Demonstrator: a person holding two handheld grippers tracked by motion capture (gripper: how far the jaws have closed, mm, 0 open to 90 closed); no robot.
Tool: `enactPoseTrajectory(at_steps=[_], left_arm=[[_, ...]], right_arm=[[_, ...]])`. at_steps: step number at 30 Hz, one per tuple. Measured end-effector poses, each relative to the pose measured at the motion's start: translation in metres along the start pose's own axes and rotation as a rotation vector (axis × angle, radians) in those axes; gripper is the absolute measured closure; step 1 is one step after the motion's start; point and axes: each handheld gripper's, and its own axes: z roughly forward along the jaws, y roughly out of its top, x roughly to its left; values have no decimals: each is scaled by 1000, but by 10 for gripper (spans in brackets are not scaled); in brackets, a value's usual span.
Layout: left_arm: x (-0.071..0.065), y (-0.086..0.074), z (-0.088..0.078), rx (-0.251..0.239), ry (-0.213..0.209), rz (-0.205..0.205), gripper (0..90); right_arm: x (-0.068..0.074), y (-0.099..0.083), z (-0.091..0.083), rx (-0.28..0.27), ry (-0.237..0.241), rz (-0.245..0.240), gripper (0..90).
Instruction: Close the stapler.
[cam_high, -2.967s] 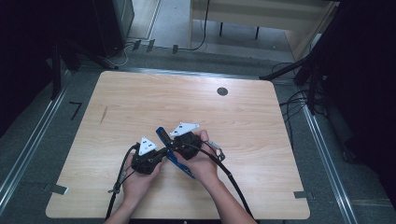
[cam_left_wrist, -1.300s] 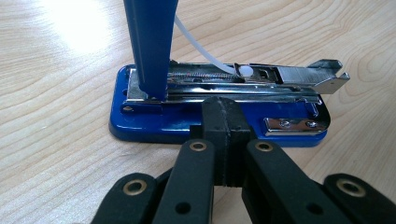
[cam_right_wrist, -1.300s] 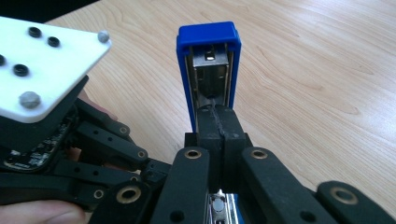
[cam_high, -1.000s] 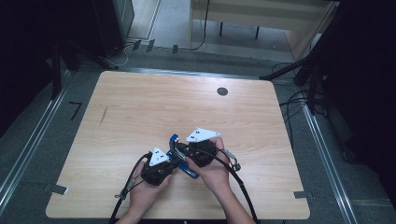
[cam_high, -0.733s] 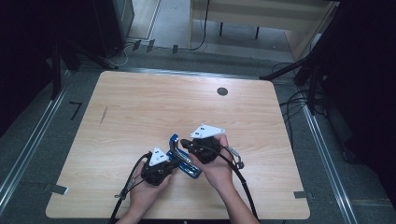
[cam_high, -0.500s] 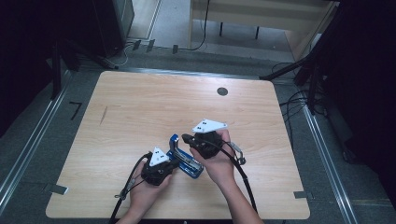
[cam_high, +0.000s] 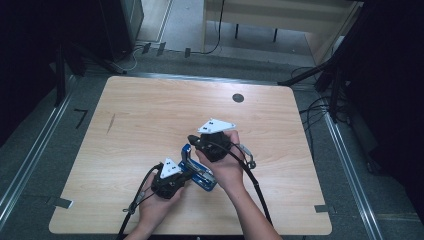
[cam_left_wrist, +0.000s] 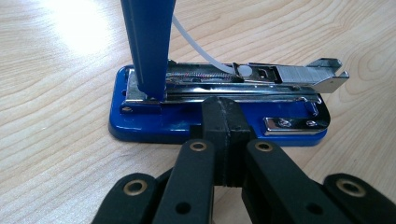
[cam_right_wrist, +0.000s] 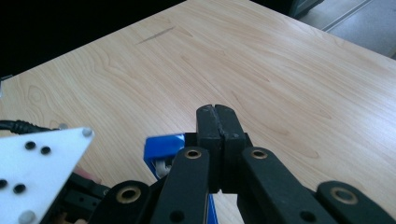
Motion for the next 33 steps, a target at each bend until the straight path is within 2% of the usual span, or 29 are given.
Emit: enactPoseTrajectory(at_steps=[15, 21, 33], left_arm=[[0, 0, 0, 0, -2, 1, 900], [0, 0, 0, 0, -1, 2, 900], [0, 0, 0, 1, 0, 4, 900]], right_arm=[[10, 14, 7, -6, 28, -20, 900], [16, 14, 7, -2, 39, -32, 900], [19, 7, 5, 13, 40, -58, 900]])
